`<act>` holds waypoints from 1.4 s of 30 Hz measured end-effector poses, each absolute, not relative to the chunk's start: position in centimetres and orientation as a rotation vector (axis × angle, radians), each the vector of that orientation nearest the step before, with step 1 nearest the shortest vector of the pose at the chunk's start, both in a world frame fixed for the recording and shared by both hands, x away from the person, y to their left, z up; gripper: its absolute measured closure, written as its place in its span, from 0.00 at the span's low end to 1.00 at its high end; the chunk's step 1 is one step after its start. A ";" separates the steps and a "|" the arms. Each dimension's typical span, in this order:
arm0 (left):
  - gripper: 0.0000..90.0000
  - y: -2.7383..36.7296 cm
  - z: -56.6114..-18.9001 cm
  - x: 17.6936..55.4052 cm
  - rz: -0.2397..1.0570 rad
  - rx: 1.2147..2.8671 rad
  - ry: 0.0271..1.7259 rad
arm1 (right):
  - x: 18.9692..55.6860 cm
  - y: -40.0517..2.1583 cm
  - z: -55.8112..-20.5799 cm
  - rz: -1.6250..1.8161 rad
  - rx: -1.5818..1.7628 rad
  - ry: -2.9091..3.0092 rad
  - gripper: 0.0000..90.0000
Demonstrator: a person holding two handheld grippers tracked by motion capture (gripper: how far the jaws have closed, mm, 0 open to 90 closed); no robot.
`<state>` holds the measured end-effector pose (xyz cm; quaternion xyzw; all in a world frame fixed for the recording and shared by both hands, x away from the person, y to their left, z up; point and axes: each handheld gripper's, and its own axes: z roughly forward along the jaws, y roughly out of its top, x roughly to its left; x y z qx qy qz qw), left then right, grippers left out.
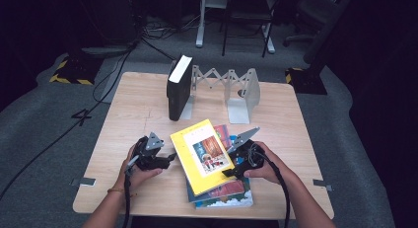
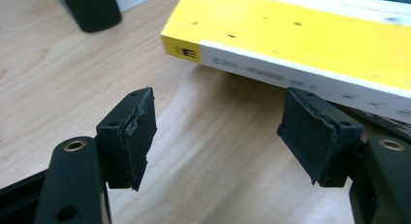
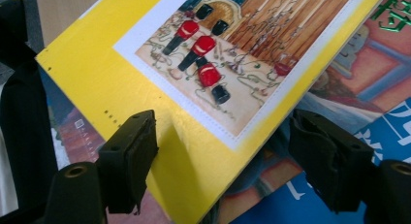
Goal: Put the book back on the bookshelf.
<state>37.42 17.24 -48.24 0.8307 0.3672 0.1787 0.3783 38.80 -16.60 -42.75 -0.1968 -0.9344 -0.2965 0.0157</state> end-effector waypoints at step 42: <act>0.38 17.9 -47.2 39.8 0.411 2.067 0.877 | 40.8 -14.3 -43.3 -1.203 -0.643 -2.819 0.58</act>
